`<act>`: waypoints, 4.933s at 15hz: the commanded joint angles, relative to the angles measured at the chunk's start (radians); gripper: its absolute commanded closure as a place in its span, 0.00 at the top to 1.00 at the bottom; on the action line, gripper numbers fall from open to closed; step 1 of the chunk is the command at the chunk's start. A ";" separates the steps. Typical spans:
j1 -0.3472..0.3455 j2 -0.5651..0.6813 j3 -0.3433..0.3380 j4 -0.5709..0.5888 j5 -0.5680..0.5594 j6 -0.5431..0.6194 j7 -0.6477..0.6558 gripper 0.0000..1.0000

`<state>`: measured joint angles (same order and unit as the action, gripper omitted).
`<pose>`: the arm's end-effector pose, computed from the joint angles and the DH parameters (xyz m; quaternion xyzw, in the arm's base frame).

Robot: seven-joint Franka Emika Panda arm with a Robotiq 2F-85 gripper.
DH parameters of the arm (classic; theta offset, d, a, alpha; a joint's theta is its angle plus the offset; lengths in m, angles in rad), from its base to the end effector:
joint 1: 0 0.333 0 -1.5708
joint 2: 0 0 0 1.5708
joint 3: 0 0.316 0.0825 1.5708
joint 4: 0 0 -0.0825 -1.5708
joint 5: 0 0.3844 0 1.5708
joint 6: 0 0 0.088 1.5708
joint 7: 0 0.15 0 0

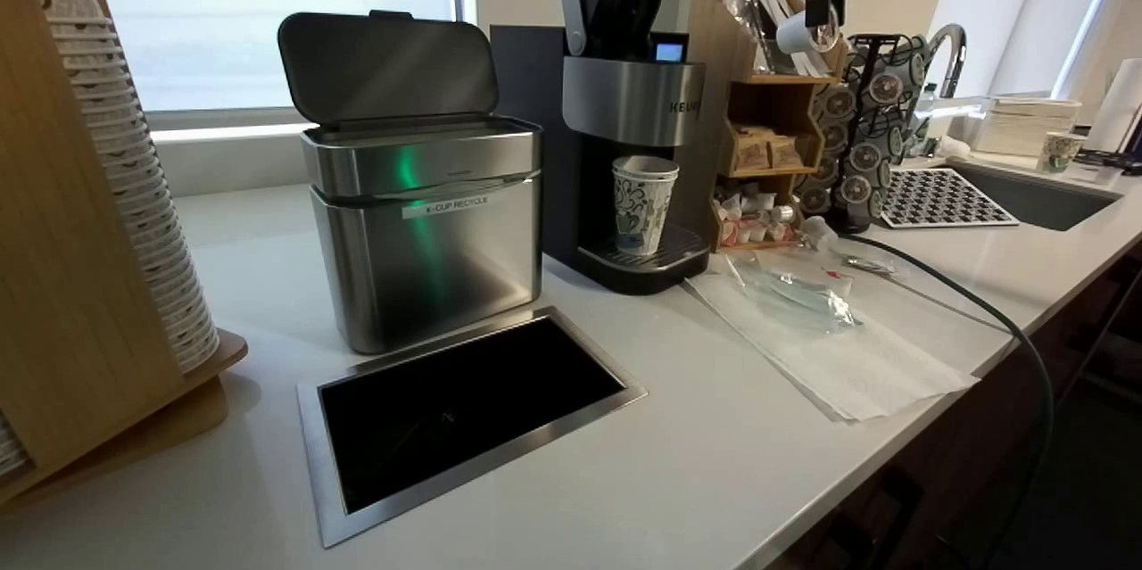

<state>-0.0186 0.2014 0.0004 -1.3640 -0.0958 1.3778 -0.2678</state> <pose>0.5861 -0.0264 0.5477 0.9873 0.1191 -0.0994 0.0338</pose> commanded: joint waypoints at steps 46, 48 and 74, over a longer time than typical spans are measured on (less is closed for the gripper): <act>0.300 0.208 0.156 0.072 -1.003 0.182 -1.181 0.25; 0.305 0.210 0.157 0.066 -1.016 0.182 -1.198 0.25; 0.321 0.263 0.157 0.049 -1.033 0.112 -1.220 0.25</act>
<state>0.2975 0.4501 0.1560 -1.3202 -1.1027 1.4883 -1.4952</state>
